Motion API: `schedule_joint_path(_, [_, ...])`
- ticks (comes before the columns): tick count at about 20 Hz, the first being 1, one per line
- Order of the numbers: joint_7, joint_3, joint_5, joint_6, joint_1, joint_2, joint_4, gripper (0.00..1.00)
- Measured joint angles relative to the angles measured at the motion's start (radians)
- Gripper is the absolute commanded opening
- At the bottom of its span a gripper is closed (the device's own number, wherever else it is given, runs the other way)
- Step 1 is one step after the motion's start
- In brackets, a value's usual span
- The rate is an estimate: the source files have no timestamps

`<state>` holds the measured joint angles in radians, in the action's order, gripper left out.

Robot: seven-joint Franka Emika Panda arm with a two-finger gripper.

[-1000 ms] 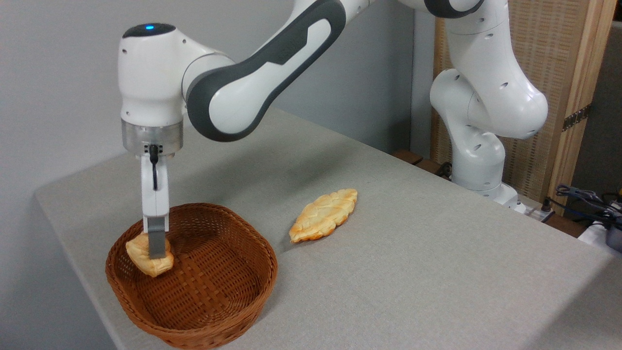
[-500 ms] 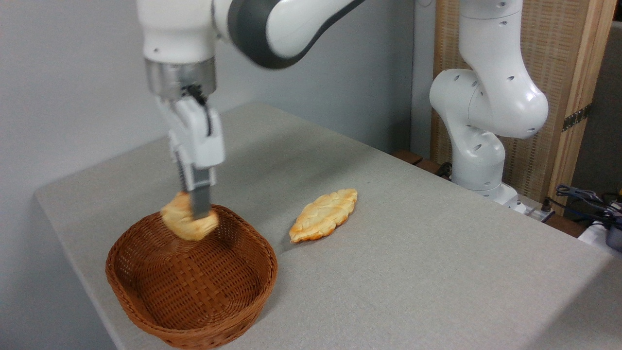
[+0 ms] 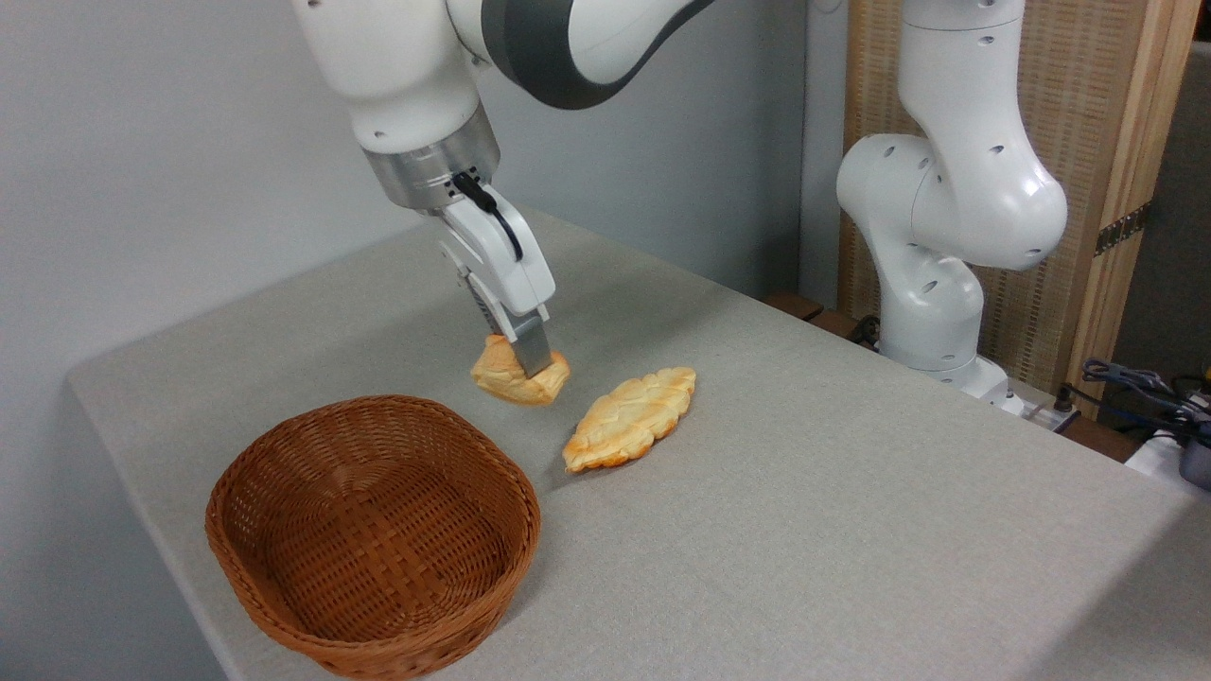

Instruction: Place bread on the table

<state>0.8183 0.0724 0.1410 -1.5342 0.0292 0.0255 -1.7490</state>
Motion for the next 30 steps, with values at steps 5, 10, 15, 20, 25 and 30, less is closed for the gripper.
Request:
schedule_joint_path(5, [-0.024,0.047,0.003,0.010,0.023,0.008,-0.066,1.00])
schedule_joint_path(10, [-0.026,0.053,0.001,0.010,0.028,0.031,-0.076,1.00])
schedule_joint_path(15, [-0.026,0.052,-0.025,0.008,0.025,0.060,-0.076,1.00])
schedule_joint_path(20, [-0.026,0.050,-0.026,0.008,0.025,0.061,-0.074,1.00])
schedule_joint_path(25, [-0.026,0.001,-0.032,-0.014,0.019,0.036,-0.021,1.00])
schedule_joint_path(30, [-0.006,-0.078,-0.033,-0.109,0.011,0.010,0.032,1.00])
